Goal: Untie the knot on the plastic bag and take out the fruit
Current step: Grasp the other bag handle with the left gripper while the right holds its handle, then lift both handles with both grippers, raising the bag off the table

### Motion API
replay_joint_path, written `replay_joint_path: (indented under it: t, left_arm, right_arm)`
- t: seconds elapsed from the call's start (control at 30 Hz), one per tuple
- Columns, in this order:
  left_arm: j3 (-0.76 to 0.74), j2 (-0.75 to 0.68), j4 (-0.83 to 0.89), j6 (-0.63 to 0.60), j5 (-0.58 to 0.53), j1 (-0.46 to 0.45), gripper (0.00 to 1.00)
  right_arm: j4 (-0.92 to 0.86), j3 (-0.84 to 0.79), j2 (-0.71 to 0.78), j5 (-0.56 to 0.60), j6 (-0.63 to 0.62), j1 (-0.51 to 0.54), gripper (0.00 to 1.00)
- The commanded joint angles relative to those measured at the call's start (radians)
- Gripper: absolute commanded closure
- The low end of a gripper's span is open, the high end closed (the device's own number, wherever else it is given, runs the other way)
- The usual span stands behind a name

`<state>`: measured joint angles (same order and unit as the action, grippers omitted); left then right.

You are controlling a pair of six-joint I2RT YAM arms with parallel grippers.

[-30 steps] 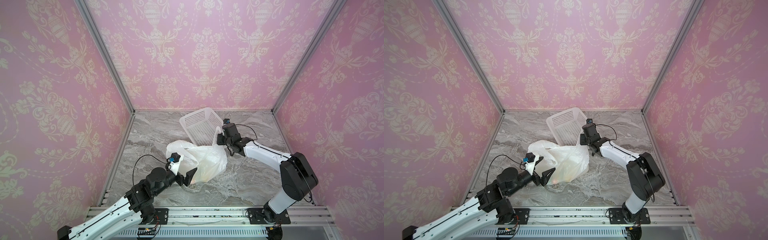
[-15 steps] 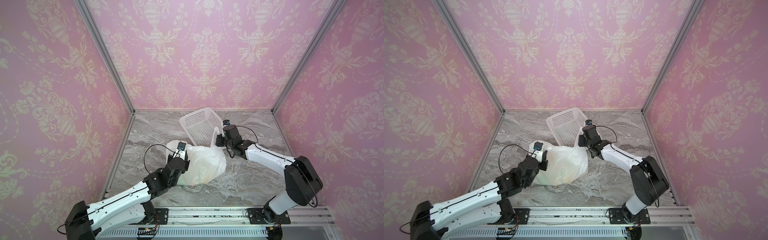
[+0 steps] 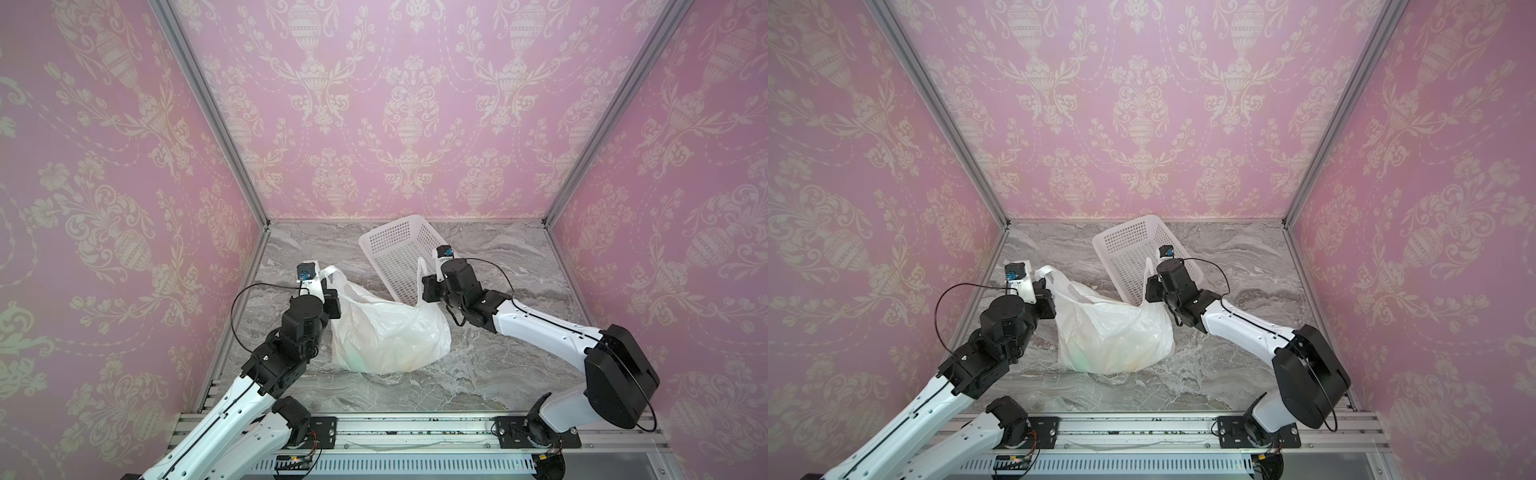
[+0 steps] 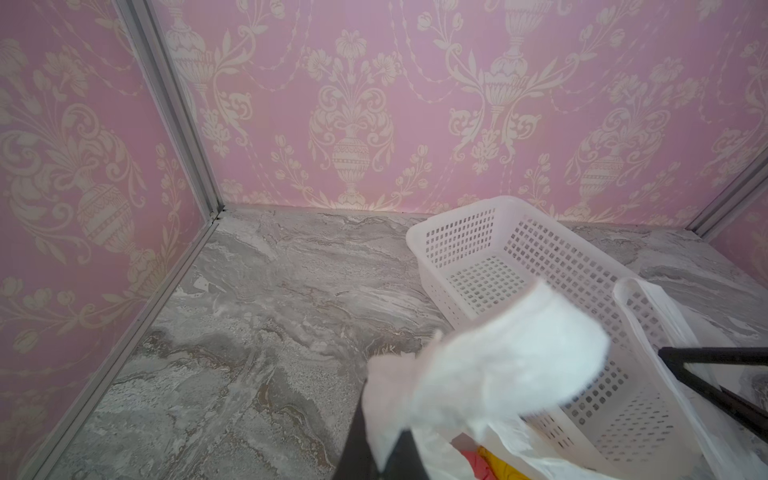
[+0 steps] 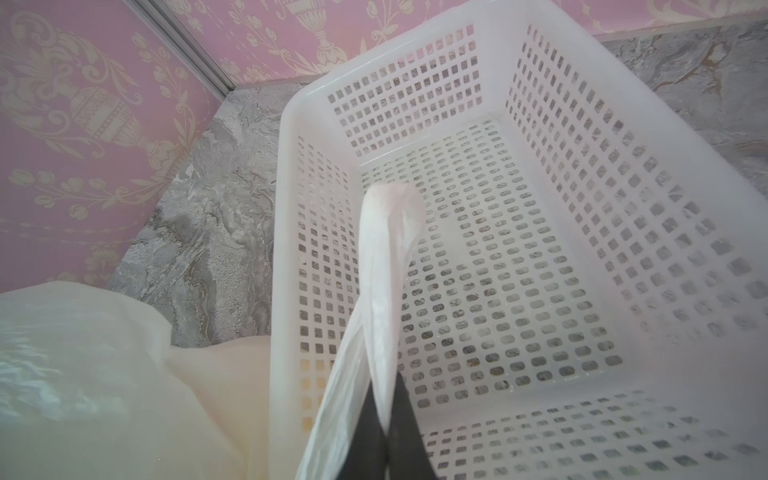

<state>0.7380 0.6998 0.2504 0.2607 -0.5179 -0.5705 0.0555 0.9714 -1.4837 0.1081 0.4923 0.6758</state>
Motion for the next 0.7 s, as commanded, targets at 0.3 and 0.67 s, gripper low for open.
replay_joint_path:
  t: [0.3,0.67]
  left_arm:
    - [0.28,0.059,0.183,-0.002,0.122,0.2,1.0]
    - [0.541,0.335,0.261,0.043,0.369,0.535,1.0]
  right_arm:
    - [-0.038,0.357,-0.12,-0.102,0.004,0.09,1.0]
    - [-0.227,1.08,-0.573,-0.228,-0.027,0.074,1.0]
